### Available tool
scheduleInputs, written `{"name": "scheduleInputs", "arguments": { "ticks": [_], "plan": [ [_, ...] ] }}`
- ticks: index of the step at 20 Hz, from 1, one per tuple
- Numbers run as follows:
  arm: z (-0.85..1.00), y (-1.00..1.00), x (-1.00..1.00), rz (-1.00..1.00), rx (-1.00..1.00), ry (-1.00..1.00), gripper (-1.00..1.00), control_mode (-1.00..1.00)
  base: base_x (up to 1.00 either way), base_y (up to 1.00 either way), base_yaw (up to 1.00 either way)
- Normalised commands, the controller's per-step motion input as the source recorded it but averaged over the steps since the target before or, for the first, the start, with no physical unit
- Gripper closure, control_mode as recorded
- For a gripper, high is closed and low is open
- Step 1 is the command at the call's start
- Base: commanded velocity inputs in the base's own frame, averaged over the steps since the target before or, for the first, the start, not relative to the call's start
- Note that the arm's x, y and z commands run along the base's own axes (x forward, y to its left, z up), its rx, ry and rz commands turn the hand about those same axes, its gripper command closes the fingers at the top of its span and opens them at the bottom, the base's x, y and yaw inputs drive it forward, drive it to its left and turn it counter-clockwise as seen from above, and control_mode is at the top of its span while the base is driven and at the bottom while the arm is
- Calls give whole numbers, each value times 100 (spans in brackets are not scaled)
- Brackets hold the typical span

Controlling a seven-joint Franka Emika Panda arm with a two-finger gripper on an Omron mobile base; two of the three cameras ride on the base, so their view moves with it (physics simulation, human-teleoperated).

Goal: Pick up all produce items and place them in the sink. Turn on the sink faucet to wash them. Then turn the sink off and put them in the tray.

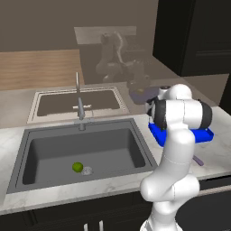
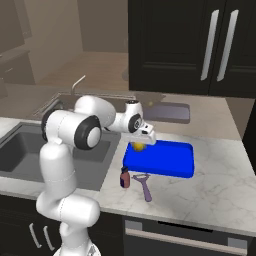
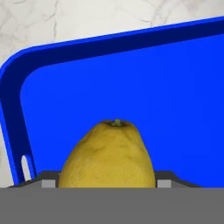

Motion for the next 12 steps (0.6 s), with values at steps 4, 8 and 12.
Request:
{"name": "scheduleInputs", "arguments": {
  "ticks": [4, 8, 12],
  "plan": [
    [-16, -17, 0, 0, 0, 0, -100, -100, 0, 0, 0],
    [-8, -2, 0, 0, 0, 0, -100, -100, 0, 0, 0],
    [0, -9, -1, 0, 0, 0, -100, -100, 0, 0, 0]
  ]
}}
